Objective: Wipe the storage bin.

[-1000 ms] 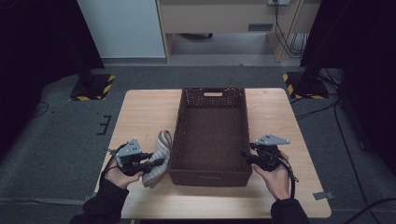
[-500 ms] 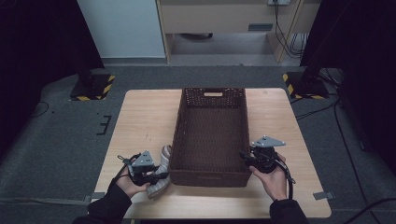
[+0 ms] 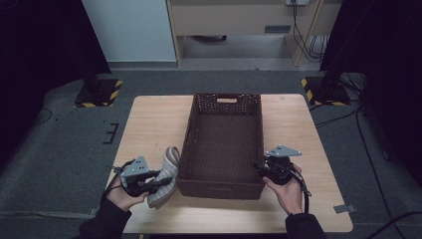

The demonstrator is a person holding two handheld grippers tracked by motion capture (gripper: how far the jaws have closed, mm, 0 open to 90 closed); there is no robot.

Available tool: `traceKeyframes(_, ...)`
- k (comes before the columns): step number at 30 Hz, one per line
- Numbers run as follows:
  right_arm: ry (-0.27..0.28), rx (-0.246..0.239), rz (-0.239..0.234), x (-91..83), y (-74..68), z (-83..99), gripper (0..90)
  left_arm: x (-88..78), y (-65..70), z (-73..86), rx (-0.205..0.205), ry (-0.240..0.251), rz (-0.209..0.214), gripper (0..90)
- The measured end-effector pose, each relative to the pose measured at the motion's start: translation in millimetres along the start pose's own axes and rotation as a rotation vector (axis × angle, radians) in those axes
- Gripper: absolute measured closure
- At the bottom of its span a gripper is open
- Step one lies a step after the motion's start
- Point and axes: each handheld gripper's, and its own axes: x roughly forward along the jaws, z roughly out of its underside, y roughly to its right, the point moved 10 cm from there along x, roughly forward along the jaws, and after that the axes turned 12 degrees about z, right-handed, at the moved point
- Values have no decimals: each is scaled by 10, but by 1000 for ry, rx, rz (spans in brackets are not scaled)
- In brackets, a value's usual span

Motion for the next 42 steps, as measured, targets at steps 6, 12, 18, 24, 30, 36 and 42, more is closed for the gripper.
traceKeyframes(6, -2, 4, -5, -1, 0, 2, 611, 223, -35, 305, -47, -97, 12, 666)
traceKeyframes(12, 2, 3, -8, 0, 5, 0, 606, 102, -41, 249, -67, -59, 1, 666)
traceKeyframes(18, -4, 6, -12, -3, 2, 2, 603, -229, 85, -56, -38, 72, 2, 668)
traceKeyframes(24, -1, -1, -13, -1, 7, 1, 598, -12, 143, 112, -43, -14, -10, 664)
traceKeyframes(30, 0, -2, -14, 4, 10, 1, 593, 216, 89, 363, -81, -115, -31, 664)
traceKeyframes(36, 2, -3, -16, 4, 14, 0, 588, 150, 6, 335, -111, -96, -46, 667)
traceKeyframes(42, -2, -7, -19, 2, 15, 0, 585, -127, -173, 139, -147, -11, -110, 666)
